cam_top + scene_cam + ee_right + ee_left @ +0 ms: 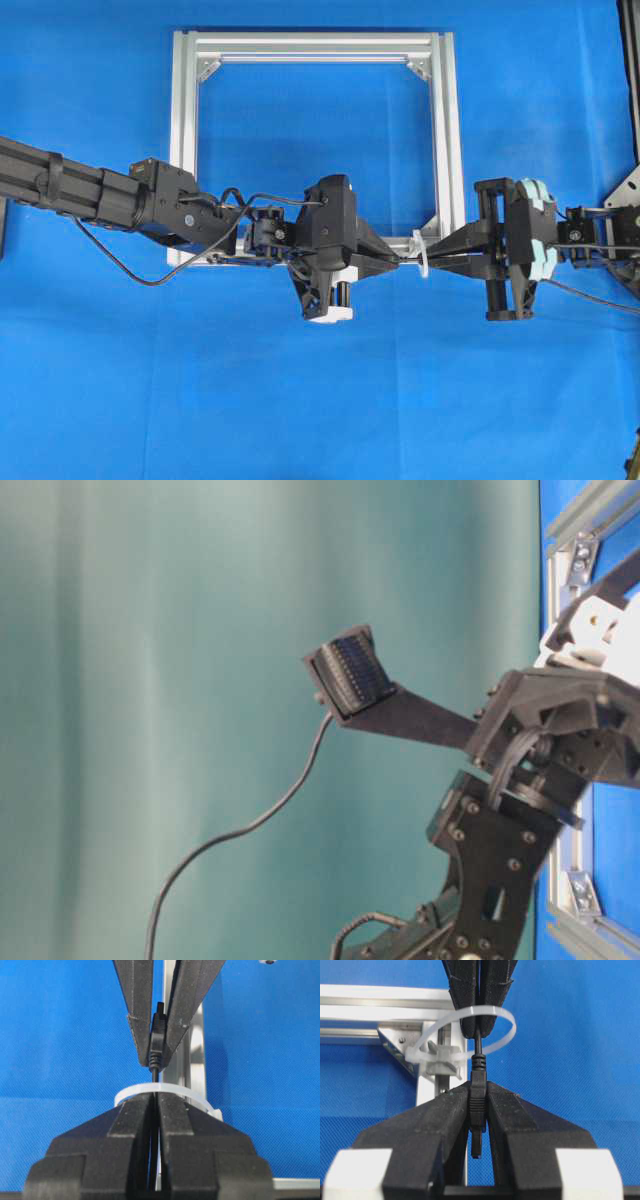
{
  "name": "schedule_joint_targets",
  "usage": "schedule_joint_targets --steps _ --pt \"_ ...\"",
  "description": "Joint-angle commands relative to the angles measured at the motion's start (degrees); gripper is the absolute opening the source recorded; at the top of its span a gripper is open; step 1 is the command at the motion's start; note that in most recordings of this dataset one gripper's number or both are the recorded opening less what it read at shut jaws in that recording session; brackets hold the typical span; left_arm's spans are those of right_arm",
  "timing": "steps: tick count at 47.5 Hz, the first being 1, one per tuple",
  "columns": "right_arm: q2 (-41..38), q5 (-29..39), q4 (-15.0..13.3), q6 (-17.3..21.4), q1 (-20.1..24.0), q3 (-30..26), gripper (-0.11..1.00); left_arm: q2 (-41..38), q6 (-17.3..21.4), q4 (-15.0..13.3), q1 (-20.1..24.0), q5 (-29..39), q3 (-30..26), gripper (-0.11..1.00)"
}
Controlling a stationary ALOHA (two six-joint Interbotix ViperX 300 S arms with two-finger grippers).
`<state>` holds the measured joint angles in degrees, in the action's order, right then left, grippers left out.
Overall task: Insert the wire through the string loop located on the right side.
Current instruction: 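Open the right gripper to release the cable, then pull the plug leftward with the left gripper, drawing cable through loop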
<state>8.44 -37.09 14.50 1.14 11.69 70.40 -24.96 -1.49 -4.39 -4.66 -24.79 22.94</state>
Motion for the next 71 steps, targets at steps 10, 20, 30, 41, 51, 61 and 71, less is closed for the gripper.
schedule_joint_targets --steps 10,20,30,41,51,61,71 --pt "1.32 2.46 0.26 0.26 -0.70 -0.09 0.22 1.05 0.00 0.18 0.00 -0.09 -0.97 0.07" --pt "1.32 3.78 0.35 0.26 -0.88 0.00 0.85 1.05 0.00 0.18 0.00 -0.09 -1.05 0.07" --pt "1.32 3.78 0.35 0.26 -0.88 -0.18 0.94 1.14 0.00 0.18 0.00 -0.09 -1.05 0.07" --pt "1.32 3.87 0.35 0.09 -0.88 -0.18 0.94 4.04 0.26 0.18 0.09 -0.35 2.55 0.07" --pt "1.32 3.87 0.35 0.09 -0.88 -0.26 0.94 9.40 0.18 0.18 -0.09 -1.49 10.63 0.07" --pt "1.32 3.78 0.26 0.09 -0.88 -0.35 0.94 16.87 0.18 0.18 -0.26 -4.04 21.36 0.07" --pt "1.32 3.87 0.09 0.00 -0.88 -0.35 0.94 23.82 0.00 0.18 -0.26 -6.42 33.13 0.07"
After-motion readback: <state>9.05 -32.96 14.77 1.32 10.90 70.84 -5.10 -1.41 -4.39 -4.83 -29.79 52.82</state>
